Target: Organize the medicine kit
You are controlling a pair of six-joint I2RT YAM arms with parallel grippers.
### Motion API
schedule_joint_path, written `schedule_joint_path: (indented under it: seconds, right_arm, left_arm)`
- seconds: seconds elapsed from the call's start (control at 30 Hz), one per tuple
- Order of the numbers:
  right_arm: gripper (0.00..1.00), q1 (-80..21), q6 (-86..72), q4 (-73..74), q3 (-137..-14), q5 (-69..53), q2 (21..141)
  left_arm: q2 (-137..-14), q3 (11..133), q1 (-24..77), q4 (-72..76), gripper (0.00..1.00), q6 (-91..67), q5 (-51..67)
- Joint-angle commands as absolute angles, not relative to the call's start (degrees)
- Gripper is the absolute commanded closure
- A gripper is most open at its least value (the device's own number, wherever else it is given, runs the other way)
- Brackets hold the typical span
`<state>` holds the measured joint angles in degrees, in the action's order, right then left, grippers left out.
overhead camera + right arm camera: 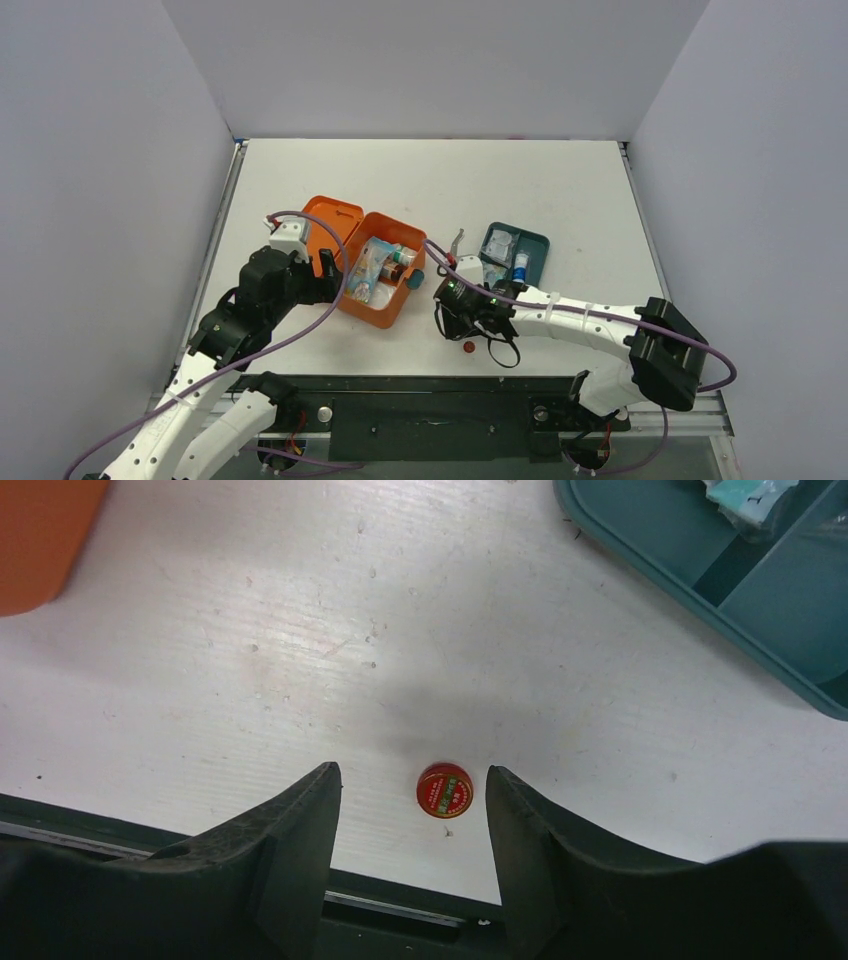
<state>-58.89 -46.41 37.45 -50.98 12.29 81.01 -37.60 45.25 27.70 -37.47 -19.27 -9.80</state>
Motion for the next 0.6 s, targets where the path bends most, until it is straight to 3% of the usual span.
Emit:
schedule_joint_path:
  seconds: [0.0, 0.57]
  right_arm:
    - [0.48, -60.33, -50.38, 34.97, -49.79, 15.75, 81.63]
    - [0.48, -62.23, -54.23, 31.14, -44.96, 14.76, 86.00]
  left_arm:
    - [-36.98, 45.70, 27.86, -36.16, 0.22, -19.31, -9.19]
    - [-37.33, 45.70, 27.95, -36.12, 0.22, -19.25, -8.84]
